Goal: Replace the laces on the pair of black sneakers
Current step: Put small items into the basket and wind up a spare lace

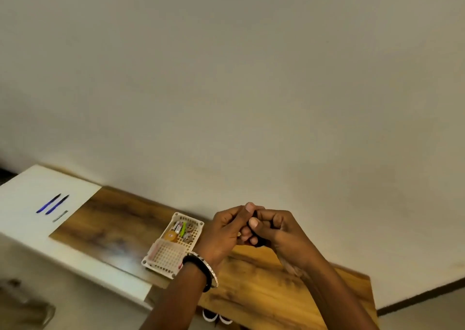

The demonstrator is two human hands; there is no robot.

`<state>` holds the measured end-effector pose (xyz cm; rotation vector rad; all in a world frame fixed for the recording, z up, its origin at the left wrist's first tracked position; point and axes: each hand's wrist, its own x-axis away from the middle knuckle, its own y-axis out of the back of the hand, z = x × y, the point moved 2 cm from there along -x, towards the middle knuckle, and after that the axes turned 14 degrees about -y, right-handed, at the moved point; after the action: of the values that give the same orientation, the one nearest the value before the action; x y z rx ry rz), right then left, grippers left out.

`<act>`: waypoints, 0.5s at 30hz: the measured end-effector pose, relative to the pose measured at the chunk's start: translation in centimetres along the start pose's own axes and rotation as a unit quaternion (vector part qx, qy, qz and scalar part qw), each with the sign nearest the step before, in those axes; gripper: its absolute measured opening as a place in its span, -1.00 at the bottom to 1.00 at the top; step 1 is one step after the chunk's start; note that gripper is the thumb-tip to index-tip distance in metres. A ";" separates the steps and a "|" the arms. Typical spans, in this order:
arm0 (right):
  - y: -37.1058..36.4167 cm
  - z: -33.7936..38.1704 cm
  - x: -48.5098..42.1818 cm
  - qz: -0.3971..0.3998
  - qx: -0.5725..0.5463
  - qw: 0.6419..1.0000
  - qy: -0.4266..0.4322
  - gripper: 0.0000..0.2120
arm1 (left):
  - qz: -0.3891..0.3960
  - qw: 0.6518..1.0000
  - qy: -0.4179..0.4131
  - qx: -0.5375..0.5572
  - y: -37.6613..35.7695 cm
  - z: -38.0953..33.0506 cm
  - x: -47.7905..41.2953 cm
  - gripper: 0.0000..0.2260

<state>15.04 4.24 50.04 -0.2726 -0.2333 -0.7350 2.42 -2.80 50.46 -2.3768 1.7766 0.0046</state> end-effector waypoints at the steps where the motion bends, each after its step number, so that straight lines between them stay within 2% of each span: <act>1: -0.2 -0.6 -0.6 0.014 -0.009 0.999 -0.027 -0.81 | -0.025 1.000 0.018 0.006 0.5 0.8 0.2 -0.69; 5: -2.0 -3.1 -3.8 0.081 -0.079 0.980 -0.165 -0.73 | -0.101 0.990 0.086 0.046 3.6 3.9 0.7 -0.70; 9: -4.7 -4.8 -7.6 0.080 -0.089 0.963 -0.241 -0.80 | -0.123 0.984 0.112 0.059 7.6 5.8 0.8 -0.73; 11: -6.1 -5.4 -9.5 0.088 -0.072 0.959 -0.259 -0.85 | -0.130 0.984 0.110 0.062 9.4 6.4 0.7 -0.71; 15: -9.9 -6.7 -13.9 0.072 -0.025 0.957 -0.281 -0.73 | -0.154 0.981 0.110 0.027 14.8 8.5 -0.4 -0.67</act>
<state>-0.94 3.77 41.14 -0.5404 -0.7279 -0.5054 -10.90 -5.23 40.06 -2.6721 1.4439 -0.3561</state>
